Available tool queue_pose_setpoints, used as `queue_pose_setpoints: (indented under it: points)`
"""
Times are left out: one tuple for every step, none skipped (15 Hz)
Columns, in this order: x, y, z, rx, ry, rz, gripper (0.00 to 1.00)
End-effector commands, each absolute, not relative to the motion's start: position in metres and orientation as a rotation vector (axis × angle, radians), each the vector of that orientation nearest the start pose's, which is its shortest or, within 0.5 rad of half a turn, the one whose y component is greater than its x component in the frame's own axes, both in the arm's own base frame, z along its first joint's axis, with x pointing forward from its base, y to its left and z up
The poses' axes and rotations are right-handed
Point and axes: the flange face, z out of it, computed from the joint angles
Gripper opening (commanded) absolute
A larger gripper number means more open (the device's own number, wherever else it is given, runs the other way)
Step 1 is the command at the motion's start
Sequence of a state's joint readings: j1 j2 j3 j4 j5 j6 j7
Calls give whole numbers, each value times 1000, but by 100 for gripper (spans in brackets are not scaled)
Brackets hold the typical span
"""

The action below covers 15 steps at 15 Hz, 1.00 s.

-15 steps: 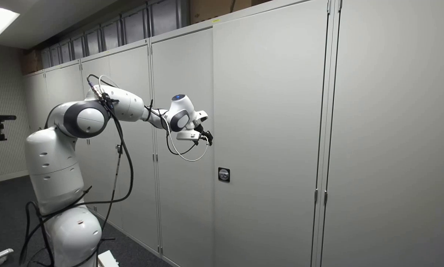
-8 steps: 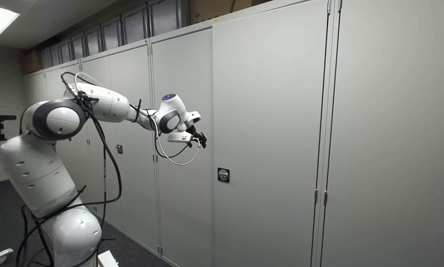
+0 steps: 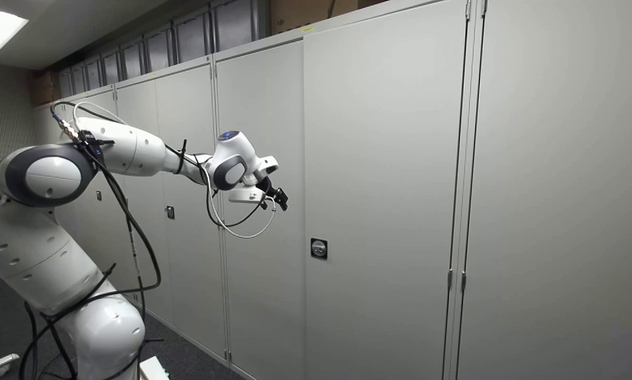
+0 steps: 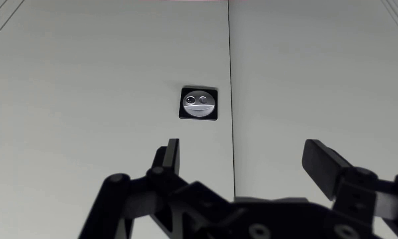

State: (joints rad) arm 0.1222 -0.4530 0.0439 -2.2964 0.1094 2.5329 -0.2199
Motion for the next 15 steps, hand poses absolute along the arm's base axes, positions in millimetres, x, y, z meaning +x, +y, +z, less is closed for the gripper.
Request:
queue_pose_setpoints:
  points:
    - [432,72,609,-2841,-429,-1012,100]
    - [428,71,610,-2842,-424,-987,100]
    - [425,70,610,-2846,-419,-964,100]
    - [421,69,610,-2850,-414,-936,100]
    - [419,68,609,-2852,-414,-914,100]
    - [416,68,608,-2858,-415,-890,100]
    - [413,68,606,-2864,-422,-855,100]
    - [410,69,603,-2868,-428,-818,100]
    - [408,70,600,-2874,-433,-785,100]
    - [406,71,598,-2879,-440,-754,100]
    - [404,72,595,-2882,-447,-725,100]
    - [402,72,593,-2885,-454,-694,100]
    - [400,73,590,-2892,-461,-665,100]
    - [399,74,587,-2894,-466,-636,100]
    - [395,71,585,-2902,-470,-605,100]
